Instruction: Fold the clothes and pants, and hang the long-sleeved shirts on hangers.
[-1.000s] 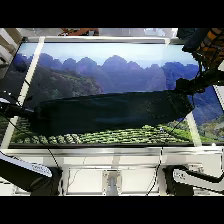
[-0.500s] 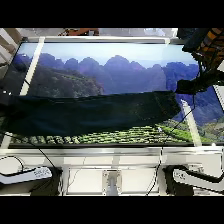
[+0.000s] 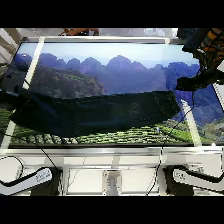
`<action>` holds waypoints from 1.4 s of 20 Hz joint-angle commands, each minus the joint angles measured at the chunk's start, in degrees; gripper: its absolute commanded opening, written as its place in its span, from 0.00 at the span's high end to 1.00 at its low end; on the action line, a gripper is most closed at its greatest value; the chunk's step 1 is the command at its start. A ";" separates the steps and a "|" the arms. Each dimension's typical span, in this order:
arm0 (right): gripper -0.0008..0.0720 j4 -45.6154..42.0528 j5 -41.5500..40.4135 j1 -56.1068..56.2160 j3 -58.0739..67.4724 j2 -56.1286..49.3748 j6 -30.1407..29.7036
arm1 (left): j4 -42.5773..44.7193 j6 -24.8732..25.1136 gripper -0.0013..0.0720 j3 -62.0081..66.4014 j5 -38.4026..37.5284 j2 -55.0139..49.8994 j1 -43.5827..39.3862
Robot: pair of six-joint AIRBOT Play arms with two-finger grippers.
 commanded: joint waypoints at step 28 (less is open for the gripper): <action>0.73 0.11 -5.81 0.00 -9.18 -1.29 -2.95 | -34.05 5.25 0.32 0.04 20.96 -21.79 -37.99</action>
